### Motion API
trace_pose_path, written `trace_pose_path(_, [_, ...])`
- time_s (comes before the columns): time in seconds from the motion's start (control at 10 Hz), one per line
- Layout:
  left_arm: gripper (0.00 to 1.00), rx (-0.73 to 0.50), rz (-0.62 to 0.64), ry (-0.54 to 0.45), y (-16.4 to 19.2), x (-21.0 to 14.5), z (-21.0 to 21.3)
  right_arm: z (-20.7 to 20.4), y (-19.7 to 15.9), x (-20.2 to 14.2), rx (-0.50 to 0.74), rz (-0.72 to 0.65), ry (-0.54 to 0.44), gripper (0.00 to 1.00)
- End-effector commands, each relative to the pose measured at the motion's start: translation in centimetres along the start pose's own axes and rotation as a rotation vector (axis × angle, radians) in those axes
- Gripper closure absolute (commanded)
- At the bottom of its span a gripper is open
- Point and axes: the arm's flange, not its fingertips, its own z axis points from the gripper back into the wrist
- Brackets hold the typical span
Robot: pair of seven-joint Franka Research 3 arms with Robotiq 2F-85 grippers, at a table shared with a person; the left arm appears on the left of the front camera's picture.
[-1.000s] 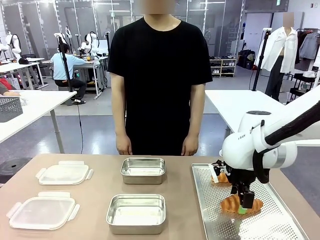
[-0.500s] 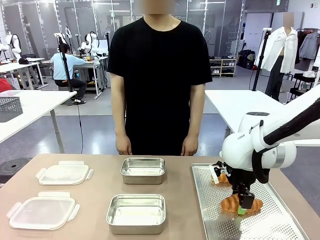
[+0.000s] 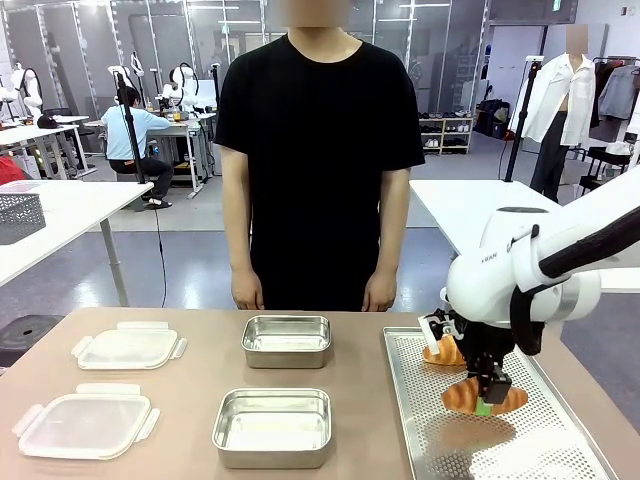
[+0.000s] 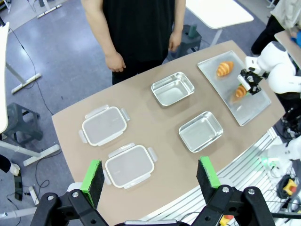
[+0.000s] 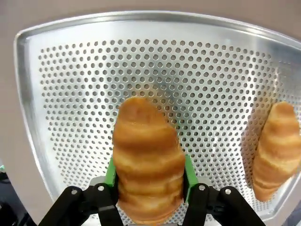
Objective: Place the bread into the airtight container.
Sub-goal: Pick up a Butter Roll and place it into an empty Airtight Container.
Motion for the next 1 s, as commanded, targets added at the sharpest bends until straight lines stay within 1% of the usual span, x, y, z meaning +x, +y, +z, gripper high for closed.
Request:
trace_pose_path(0.0, [0.00, 0.000, 0.004, -0.003, -0.1, 0.0, 0.2, 2.9, 1.3, 1.4, 0.001, -0.017, -0.004, 0.39])
trace_pose_path(0.1, [0.00, 0.000, 0.004, -0.003, -0.1, 0.0, 0.2, 4.3, 1.8, 2.8, -0.006, -0.019, 0.009, 0.39])
trace_pose_path(0.3, [0.00, 0.000, 0.004, -0.003, -0.1, 0.0, 0.2, 6.8, 3.2, 6.9, -0.049, 0.016, 0.012, 0.39])
trace_pose_path(0.5, [0.00, 0.000, 0.004, -0.003, -0.1, 0.0, 0.2, 9.0, 3.2, 11.2, -0.066, 0.021, -0.006, 0.39])
trace_pose_path(0.7, [0.00, 0.000, 0.004, -0.003, -0.1, 0.0, 0.2, 10.8, 2.9, 16.7, -0.070, 0.039, -0.008, 0.39])
trace_pose_path(0.9, [0.00, 0.000, 0.004, -0.003, -0.1, 0.0, 0.2, 11.4, 2.7, 21.7, -0.061, 0.050, -0.010, 0.39])
